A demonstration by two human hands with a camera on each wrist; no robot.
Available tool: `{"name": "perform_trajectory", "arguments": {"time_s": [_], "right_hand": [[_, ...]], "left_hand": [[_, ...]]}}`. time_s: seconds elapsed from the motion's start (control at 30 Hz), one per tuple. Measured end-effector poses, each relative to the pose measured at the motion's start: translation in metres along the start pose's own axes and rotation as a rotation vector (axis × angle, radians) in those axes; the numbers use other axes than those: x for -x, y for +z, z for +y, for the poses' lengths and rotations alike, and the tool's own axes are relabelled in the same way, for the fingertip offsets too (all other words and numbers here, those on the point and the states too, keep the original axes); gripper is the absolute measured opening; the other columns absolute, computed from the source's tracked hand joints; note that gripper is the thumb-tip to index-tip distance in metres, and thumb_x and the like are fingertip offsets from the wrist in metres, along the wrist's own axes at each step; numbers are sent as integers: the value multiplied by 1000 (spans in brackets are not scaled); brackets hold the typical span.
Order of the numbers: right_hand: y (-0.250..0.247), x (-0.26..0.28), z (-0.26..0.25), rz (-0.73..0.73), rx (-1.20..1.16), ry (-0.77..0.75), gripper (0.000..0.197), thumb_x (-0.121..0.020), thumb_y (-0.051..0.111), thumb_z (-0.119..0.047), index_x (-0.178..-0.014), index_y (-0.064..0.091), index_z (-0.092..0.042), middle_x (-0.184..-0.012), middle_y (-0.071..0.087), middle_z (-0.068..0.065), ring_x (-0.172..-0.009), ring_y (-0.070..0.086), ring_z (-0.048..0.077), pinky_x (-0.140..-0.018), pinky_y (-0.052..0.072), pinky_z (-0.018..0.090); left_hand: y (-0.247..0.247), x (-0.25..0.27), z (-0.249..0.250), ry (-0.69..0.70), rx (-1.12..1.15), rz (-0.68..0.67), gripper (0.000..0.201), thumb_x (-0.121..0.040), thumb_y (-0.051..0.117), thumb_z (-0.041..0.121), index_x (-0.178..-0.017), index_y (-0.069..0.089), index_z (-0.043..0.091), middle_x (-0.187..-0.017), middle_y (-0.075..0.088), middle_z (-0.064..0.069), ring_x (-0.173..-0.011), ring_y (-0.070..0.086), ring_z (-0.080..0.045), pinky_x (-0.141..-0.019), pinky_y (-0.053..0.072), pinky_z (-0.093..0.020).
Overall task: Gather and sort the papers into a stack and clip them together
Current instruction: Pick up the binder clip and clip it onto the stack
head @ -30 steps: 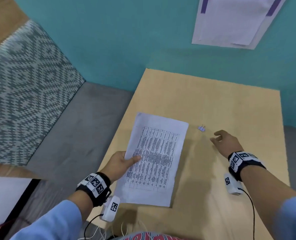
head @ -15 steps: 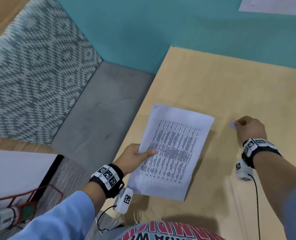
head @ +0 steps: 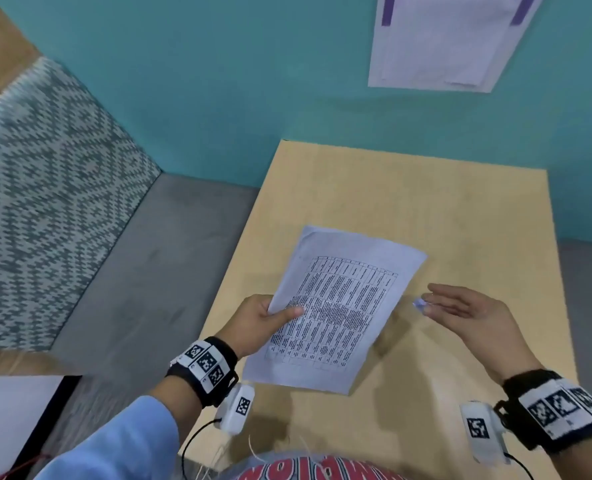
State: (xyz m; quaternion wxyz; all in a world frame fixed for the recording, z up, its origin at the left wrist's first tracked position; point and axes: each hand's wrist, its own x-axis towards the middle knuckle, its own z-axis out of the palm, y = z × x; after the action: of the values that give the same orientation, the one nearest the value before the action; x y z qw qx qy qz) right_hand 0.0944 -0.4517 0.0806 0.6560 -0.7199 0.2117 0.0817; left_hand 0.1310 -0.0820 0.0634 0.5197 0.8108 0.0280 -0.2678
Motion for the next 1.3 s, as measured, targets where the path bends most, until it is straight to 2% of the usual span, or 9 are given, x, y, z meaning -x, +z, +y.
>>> {"name": "perform_trajectory", "arguments": {"time_s": [0.1,0.2,0.33,0.53,0.63,0.77,0.83,0.93,1.3], "right_hand": [[-13,58,-24,-26,-70,-49,40,-80,80,8,-117,77,-8,-106,83,5,-103,78,11,-93,57,16],[-18,106,-37,-91,-77,-72,40,-80,77,14,-115,77,-5,-107,83,6,-104,78,14,-89,58,15],[-22,147,-46,-144,-13,-97,32,-80,78,14,-107,79,-4,-104,83,4,-105,78,18,-89,58,15],[-37,192,-80,109,164,-444,31,-79,85,-1,-100,78,-23,-103,82,-13,-95,77,3,-89,57,14],[-41,199,-92,195,194,-549,28,-80,85,-8,-99,78,-26,-100,81,-17,-93,77,2,-89,56,14],[-36,197,-94,263,300,-580,23,-82,85,-14,-97,78,-29,-101,80,-24,-97,76,-3,-83,59,20],[-32,196,-92,287,309,-596,20,-83,85,-13,-96,78,-26,-101,79,-26,-98,75,-7,-82,58,17],[-26,195,-90,300,274,-631,16,-83,84,-9,-94,79,-20,-104,78,-25,-99,74,-7,-91,53,9],[-22,188,-89,221,275,-645,12,-80,85,-6,-79,79,-16,-97,82,-16,-102,75,-4,-96,51,12]], "left_hand": [[10,13,15,83,-62,-10,62,-95,77,40,-61,27,27,-60,25,8,-56,25,-15,-56,20,-29],[22,27,31,158,-91,-4,63,-94,78,41,-62,28,18,-64,26,0,-61,26,-18,-59,19,-32],[33,46,51,256,-175,23,66,-94,79,34,-56,25,26,-56,23,12,-54,21,-11,-51,16,-27],[39,70,69,404,-324,34,66,-95,78,31,-51,29,31,-51,23,10,-53,22,-9,-51,16,-25],[41,82,72,429,-348,26,65,-96,77,32,-54,28,30,-52,23,10,-52,22,-9,-51,17,-26],[43,93,73,437,-378,2,63,-96,76,33,-54,30,30,-54,25,9,-54,22,-9,-52,18,-27],[42,98,73,442,-397,1,61,-97,76,34,-54,32,30,-55,26,8,-54,23,-10,-52,19,-28],[41,104,72,440,-389,5,60,-97,75,35,-55,33,29,-57,27,9,-55,24,-10,-53,19,-28],[29,112,75,622,-521,64,58,-99,73,22,-57,40,42,-54,38,13,-51,32,-4,-51,23,-18]]}}
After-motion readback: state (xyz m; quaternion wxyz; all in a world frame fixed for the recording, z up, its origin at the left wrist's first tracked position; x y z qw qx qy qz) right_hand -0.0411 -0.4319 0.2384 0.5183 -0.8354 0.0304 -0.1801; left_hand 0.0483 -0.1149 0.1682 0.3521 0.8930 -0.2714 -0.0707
